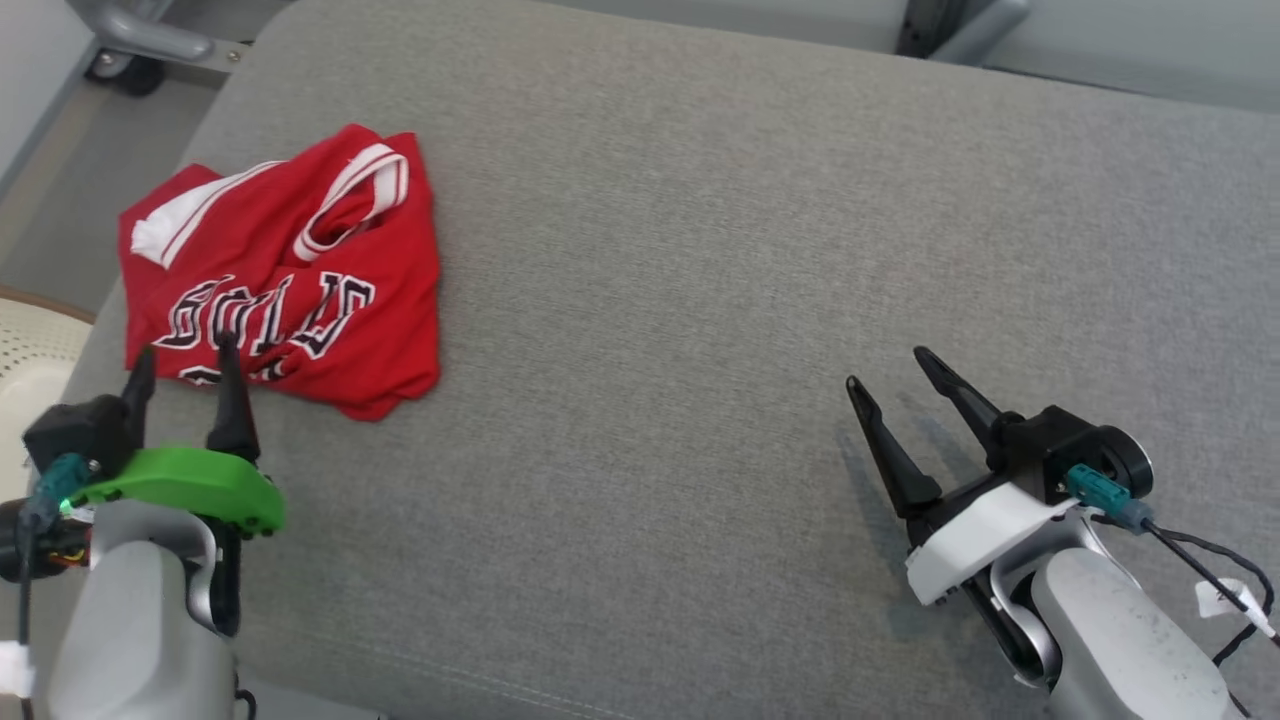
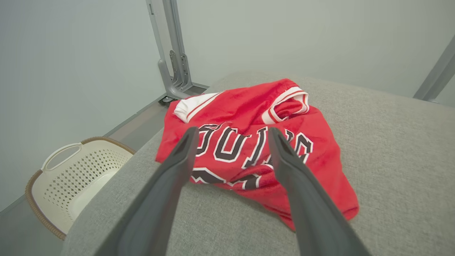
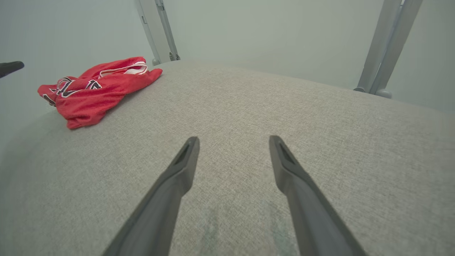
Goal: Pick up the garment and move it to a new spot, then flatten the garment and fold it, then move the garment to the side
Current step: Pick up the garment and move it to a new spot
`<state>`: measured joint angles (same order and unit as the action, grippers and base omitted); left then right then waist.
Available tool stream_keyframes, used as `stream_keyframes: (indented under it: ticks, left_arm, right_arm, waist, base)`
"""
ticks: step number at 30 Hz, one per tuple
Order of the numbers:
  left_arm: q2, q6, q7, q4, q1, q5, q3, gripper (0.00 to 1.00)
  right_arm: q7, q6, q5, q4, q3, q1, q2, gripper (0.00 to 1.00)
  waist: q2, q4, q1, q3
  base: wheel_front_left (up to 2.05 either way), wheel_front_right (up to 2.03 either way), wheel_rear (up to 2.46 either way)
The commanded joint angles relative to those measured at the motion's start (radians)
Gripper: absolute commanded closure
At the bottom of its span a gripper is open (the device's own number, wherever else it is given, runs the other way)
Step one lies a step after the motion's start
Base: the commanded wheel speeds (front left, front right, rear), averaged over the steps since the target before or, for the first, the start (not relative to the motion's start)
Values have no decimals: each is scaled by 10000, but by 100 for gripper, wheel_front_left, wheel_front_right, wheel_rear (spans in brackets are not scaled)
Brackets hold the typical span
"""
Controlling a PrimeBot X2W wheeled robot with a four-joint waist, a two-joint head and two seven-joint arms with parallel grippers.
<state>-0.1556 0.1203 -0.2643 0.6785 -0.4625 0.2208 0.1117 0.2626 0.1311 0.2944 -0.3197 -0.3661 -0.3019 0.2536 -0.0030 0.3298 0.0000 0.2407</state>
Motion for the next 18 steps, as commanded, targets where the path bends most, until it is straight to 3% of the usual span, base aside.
stream_keyframes:
  ticks: [1,6,10,11,12,18]
  left_arm:
    - [-144,24,-2,230,-334,78,40,0]
    - [-488,51,14,2320,-1318,263,99,0]
    - [-541,-210,7,3335,-1774,287,164,2]
    - [-548,-270,5,3453,-1858,277,184,68]
    - [-547,-322,6,3500,-1910,253,194,100]
    - [-721,-558,1,2708,-1690,79,470,100]
  right_arm:
    - [28,-7,18,103,34,-226,55,0]
    - [28,-7,104,326,179,-283,182,0]
    - [28,-7,134,402,288,-228,194,0]
    - [28,-7,142,410,314,-196,172,0]
    - [28,-5,136,422,330,-171,149,0]
    - [28,-5,161,288,387,-47,-78,0]
  waist:
    - [30,-1147,0,1091]
    - [30,-1625,0,1460]
    - [30,-1789,0,1583]
    - [30,-1804,0,1593]
    - [30,-1814,0,1596]
    - [30,-1814,0,1325]
  base:
    - [0,0,0]
    - [0,0,0]
    - [0,0,0]
    - [0,0,0]
    - [0,0,0]
    - [0,0,0]
